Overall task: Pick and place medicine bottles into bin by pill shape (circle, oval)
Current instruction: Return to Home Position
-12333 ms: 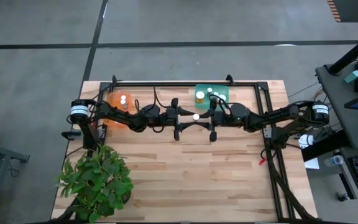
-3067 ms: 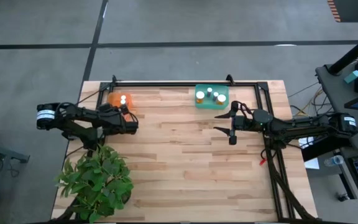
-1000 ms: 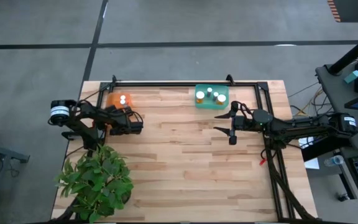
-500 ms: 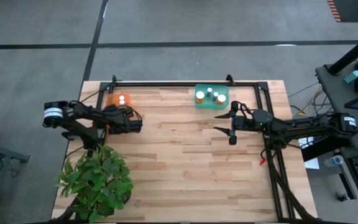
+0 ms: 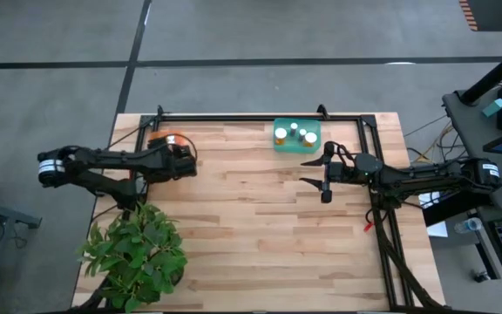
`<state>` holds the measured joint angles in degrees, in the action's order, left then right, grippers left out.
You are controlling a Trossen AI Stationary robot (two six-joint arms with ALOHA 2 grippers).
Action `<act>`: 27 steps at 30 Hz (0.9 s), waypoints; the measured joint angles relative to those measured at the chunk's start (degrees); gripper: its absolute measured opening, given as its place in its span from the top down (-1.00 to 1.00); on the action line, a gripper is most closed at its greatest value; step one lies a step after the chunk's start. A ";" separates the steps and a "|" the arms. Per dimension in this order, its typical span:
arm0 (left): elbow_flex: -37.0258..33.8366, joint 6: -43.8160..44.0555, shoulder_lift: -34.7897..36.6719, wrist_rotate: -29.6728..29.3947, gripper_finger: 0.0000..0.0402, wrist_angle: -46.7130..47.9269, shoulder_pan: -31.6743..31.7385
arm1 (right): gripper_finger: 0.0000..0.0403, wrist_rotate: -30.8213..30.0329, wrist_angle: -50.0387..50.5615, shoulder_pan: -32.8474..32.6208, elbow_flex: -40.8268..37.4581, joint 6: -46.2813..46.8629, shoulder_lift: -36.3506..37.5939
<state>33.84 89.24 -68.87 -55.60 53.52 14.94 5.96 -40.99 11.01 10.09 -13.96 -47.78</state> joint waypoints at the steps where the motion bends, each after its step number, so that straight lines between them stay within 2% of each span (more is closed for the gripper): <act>1: 0.78 -2.09 1.04 0.05 -0.14 -0.08 -0.04 | -0.02 -0.08 -0.24 0.02 0.00 0.00 -0.01; 6: 4.26 -11.38 5.19 0.38 -0.14 -1.46 -0.96 | -0.02 -3.01 -1.14 0.02 2.02 2.95 -0.01; 9: 5.75 -18.24 6.50 0.53 -0.14 -4.12 -1.80 | -0.02 -2.61 0.88 -0.41 5.41 6.63 0.02; 12: 7.08 -25.05 7.55 1.59 -0.14 -7.73 -2.73 | -0.02 -1.88 7.82 -1.49 9.52 8.31 0.04; 18: 10.93 -37.56 9.58 7.60 -0.14 -10.47 -5.17 | -0.02 -1.49 21.72 -4.76 16.72 10.17 0.14; 22: 11.79 -44.16 10.62 8.70 -0.14 -14.36 -9.09 | -0.02 -1.51 22.89 -7.57 17.34 10.79 0.43; 27: 11.16 -56.56 11.55 8.86 -0.14 -24.80 -17.01 | -0.02 -4.55 22.59 -10.30 16.21 5.79 1.92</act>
<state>45.00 32.67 -57.32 -46.73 28.71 -2.07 1.41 -18.41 0.71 26.30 -8.16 -45.86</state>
